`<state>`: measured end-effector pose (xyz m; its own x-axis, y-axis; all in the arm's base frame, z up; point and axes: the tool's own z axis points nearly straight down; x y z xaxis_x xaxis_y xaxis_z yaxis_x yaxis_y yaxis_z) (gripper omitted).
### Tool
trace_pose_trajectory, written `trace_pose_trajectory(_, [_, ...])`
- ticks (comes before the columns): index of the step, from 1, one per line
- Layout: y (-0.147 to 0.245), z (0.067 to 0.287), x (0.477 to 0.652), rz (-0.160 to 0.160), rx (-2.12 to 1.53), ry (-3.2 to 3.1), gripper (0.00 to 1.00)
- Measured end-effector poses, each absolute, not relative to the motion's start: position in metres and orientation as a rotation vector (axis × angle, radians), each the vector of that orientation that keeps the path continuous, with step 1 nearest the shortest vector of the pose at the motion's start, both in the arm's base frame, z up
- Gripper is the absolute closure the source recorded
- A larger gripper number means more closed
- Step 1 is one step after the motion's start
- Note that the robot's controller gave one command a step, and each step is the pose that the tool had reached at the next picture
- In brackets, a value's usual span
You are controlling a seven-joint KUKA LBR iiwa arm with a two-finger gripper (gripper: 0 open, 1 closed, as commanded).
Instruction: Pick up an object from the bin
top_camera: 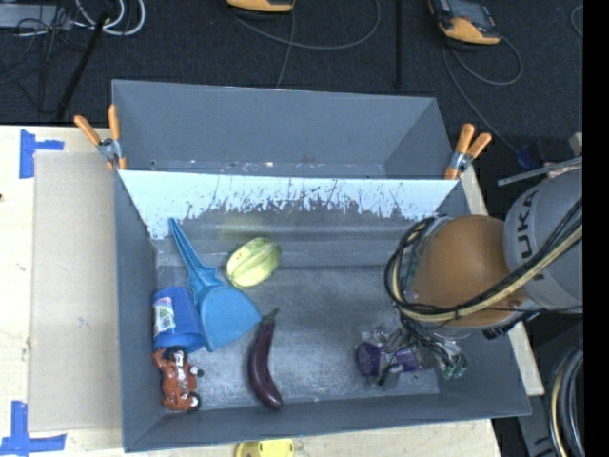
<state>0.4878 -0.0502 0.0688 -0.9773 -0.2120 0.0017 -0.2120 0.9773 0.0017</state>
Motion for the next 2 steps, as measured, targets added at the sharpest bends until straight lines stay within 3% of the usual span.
trace_pose_trajectory(1, [-0.05, 0.069, 0.488, -0.002, 0.334, -3.122, 1.0])
trace_pose_trajectory(2, [-0.044, 0.247, 0.505, 0.001, 0.296, -3.134, 1.0])
